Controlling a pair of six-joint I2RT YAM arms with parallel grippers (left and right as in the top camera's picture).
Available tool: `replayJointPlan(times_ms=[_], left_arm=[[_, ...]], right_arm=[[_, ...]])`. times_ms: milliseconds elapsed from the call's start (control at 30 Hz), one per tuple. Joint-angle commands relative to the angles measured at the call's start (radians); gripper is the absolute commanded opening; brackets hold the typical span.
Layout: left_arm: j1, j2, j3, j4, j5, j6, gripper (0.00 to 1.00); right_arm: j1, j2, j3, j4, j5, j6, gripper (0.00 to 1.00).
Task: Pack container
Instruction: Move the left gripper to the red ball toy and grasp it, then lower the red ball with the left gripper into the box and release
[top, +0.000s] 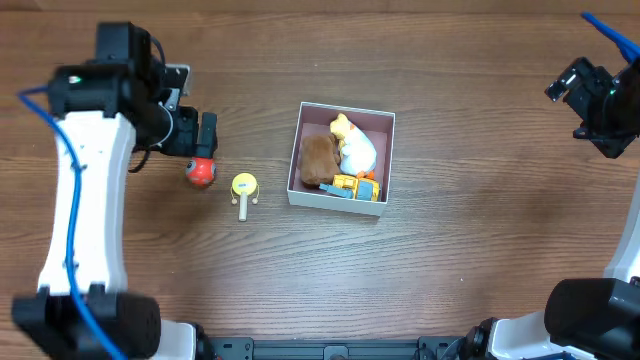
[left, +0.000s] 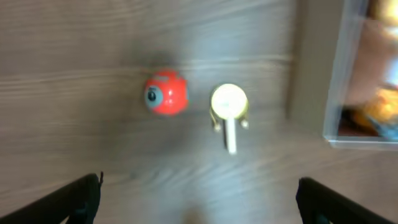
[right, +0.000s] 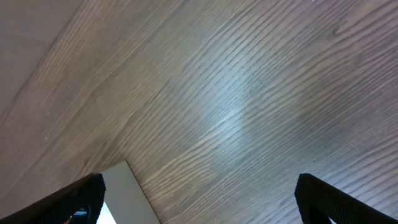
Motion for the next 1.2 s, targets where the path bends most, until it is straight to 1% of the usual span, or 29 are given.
replayJointPlan(times_ms=[0, 100, 200, 333, 467, 600, 633, 733, 767, 833, 900, 1000, 1033, 1067, 1167], left_arm=[[0.043, 0.056, -0.164, 0.110, 0.029, -0.190, 1.00], [0.043, 0.120, -0.198, 0.162, 0.024, -0.198, 1.00], [0.032, 0.192, -0.198, 0.210, -0.029, -0.199, 1.00], [0.032, 0.272, -0.199, 0.259, -0.063, -0.198, 1.00], [0.032, 0.351, -0.199, 0.305, -0.105, -0.224, 1.00], [0.030, 0.406, -0.199, 0.346, -0.102, -0.223, 0.94], [0.030, 0.412, -0.199, 0.353, -0.102, -0.223, 0.88], [0.029, 0.420, -0.199, 0.359, -0.090, -0.223, 0.60], [0.028, 0.420, -0.199, 0.359, -0.088, -0.222, 0.47], [0.022, 0.420, -0.199, 0.355, -0.086, -0.219, 0.34], [0.013, 0.419, -0.198, 0.346, -0.086, -0.216, 0.26], [0.001, 0.419, -0.178, 0.309, -0.086, -0.212, 0.10], [-0.003, 0.419, -0.161, 0.285, -0.086, -0.206, 0.07], [-0.008, 0.418, -0.137, 0.254, -0.085, -0.195, 0.04], [-0.029, 0.418, -0.025, 0.138, -0.084, -0.172, 0.04]], right_arm=[[0.000, 0.003, -0.003, 0.005, -0.009, 0.004, 1.00], [0.000, 0.003, -0.003, 0.005, -0.009, 0.004, 1.00], [0.000, 0.003, -0.003, 0.005, -0.009, 0.004, 1.00], [0.000, 0.003, -0.003, 0.005, -0.009, 0.005, 1.00], [0.000, 0.003, -0.003, 0.005, -0.009, 0.004, 1.00], [0.000, 0.003, -0.003, 0.005, -0.009, 0.005, 1.00], [0.000, 0.003, -0.003, 0.005, -0.008, 0.004, 1.00], [0.000, 0.003, -0.003, 0.005, -0.009, 0.004, 1.00], [0.000, 0.003, -0.003, 0.005, -0.009, 0.004, 1.00], [0.000, 0.003, -0.003, 0.005, -0.009, 0.005, 1.00], [0.000, 0.003, -0.003, 0.005, -0.009, 0.005, 1.00], [0.000, 0.003, -0.003, 0.005, -0.009, 0.004, 1.00], [0.000, 0.003, -0.003, 0.005, -0.009, 0.005, 1.00], [0.000, 0.003, -0.003, 0.005, -0.009, 0.005, 1.00], [0.000, 0.003, -0.003, 0.005, -0.009, 0.004, 1.00]])
